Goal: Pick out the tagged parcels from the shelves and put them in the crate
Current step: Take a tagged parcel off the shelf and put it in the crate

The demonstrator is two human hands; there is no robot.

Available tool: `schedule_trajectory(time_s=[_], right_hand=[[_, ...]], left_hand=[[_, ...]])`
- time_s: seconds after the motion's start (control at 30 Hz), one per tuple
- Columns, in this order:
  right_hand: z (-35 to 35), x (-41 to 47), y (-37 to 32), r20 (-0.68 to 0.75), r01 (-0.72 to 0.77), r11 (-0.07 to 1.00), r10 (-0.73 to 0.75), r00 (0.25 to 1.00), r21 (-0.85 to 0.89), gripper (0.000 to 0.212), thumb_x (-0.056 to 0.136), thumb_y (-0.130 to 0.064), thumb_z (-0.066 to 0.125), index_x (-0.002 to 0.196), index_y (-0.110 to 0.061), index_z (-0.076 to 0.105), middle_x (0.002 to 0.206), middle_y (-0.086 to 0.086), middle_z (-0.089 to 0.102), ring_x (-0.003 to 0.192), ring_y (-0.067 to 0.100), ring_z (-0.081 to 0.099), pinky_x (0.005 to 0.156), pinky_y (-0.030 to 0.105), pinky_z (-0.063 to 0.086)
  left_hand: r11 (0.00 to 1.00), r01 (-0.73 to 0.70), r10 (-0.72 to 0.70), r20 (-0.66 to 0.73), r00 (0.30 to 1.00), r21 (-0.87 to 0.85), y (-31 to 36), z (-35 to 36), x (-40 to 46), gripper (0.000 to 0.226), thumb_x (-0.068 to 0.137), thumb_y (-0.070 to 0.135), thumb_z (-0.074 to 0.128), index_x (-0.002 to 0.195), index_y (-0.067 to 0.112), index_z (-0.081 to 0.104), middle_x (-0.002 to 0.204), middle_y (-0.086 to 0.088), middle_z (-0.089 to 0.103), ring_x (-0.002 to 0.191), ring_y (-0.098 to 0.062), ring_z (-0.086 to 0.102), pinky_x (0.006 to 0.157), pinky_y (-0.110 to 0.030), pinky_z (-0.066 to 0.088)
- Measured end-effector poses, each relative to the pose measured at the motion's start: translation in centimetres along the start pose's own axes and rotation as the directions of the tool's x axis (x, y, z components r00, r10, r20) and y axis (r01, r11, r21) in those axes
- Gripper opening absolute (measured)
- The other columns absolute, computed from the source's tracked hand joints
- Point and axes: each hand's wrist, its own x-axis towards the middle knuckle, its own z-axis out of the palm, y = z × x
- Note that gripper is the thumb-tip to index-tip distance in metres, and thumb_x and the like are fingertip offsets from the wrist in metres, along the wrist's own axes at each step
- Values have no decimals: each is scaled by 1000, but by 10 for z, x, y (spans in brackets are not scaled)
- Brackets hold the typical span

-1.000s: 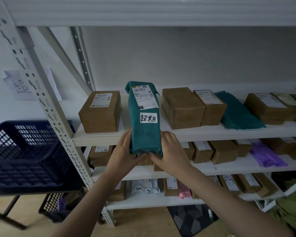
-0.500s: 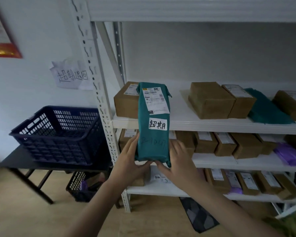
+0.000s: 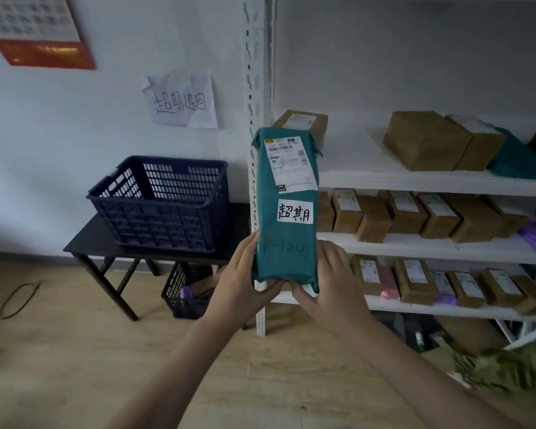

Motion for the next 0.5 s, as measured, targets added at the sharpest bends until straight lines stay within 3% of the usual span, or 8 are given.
schedule_trajectory(time_s=[0.2,0.33,0.5], right_hand=[[26,-2,-54,79,71,994,-78,994,84,73,91,-51,63,148,-12,41,139,1,48,133,18,39,109,33,43],[49,14,-82,132,112,990,-123,984,83,80,90,-59,54,150,-9,39,141,4,48,135,20,38,111,39,43],[83,40,-122,162,171,974,-194,968,148,80,90,-50,64,152,-8,36,139,6,49,133,19,35,111,30,34]], left_hand=[[993,112,-110,-52,993,24,-13,-52,-46,90,79,40,82,153,20,35,151,20,34,139,10,32,107,-14,41],[983,175,-168,-99,981,63,-31,-83,-59,93,77,40,84,153,22,33,151,17,36,137,6,35,106,-21,44],[960,259,-239,-170,956,105,-59,-123,-68,94,77,38,86,153,23,33,150,16,39,129,11,38,104,-26,47]])
